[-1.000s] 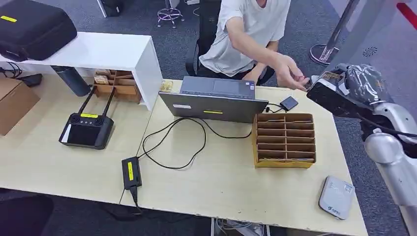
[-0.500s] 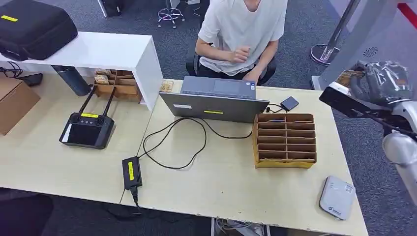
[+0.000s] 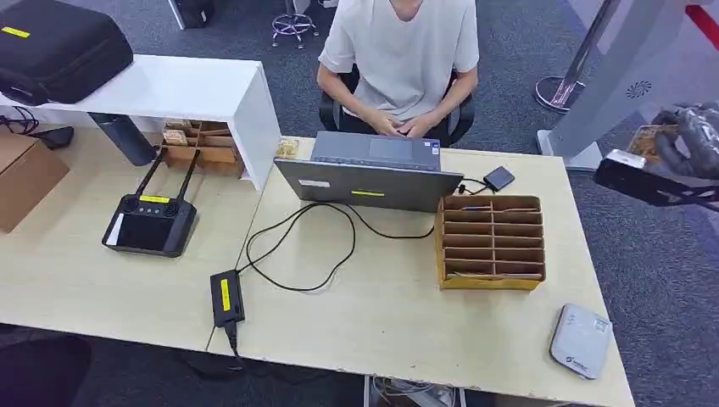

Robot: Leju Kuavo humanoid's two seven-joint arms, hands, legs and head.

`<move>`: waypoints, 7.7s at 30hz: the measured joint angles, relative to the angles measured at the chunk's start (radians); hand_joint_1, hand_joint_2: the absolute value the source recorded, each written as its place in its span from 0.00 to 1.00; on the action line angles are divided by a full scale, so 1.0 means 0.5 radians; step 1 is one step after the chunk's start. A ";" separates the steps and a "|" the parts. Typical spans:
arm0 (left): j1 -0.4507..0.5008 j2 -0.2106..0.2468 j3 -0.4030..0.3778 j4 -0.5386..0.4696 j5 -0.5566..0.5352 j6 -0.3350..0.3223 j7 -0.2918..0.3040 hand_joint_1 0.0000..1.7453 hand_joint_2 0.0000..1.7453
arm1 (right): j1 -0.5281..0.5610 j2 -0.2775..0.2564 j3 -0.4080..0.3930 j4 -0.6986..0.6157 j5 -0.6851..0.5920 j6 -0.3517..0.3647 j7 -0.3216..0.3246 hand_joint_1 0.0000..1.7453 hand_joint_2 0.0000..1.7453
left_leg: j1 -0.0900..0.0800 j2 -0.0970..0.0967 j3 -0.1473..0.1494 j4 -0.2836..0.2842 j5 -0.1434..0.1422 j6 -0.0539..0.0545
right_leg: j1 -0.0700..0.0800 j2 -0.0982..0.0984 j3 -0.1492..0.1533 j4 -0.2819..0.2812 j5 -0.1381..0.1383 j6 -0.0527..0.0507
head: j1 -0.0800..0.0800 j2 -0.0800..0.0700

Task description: Pass the card to the sensor for recognition and then transmit it.

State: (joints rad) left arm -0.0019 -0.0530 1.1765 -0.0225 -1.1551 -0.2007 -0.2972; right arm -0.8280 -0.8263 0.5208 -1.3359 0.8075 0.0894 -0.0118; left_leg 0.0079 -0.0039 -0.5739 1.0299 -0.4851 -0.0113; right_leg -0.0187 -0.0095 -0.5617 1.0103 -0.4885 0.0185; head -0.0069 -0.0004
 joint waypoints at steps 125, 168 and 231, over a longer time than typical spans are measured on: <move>-0.028 0.019 0.249 0.000 -0.170 -0.018 0.044 0.00 1.00 | 0.748 -0.785 0.754 -0.541 -1.036 0.327 0.269 1.00 1.00 | 0.000 -0.002 -0.006 0.004 -0.001 0.001 | 0.000 -0.003 -0.004 0.002 0.001 -0.001 | 0.000 0.000; -0.015 0.035 0.330 0.000 -0.252 -0.011 0.068 0.00 1.00 | 0.999 -0.599 0.568 -0.428 -0.970 0.374 0.239 1.00 1.00 | 0.000 -0.001 -0.006 0.004 -0.001 0.001 | 0.000 -0.003 -0.005 0.002 0.001 -0.001 | 0.000 0.000; -0.032 0.030 0.411 0.000 -0.358 -0.037 0.062 0.00 1.00 | 1.270 -0.331 0.369 -0.321 -0.770 0.200 0.149 1.00 1.00 | 0.001 0.000 -0.004 0.004 -0.001 0.001 | 0.001 -0.002 -0.003 0.002 0.001 0.000 | 0.000 0.000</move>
State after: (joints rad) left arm -0.0181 -0.0382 1.3821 -0.0225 -1.3340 -0.2194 -0.2663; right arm -0.1929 -0.9918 0.7053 -1.4965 0.4223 0.1892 0.0626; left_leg 0.0084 -0.0037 -0.5759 1.0317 -0.4855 -0.0107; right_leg -0.0183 -0.0103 -0.5632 1.0114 -0.4883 0.0182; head -0.0069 -0.0004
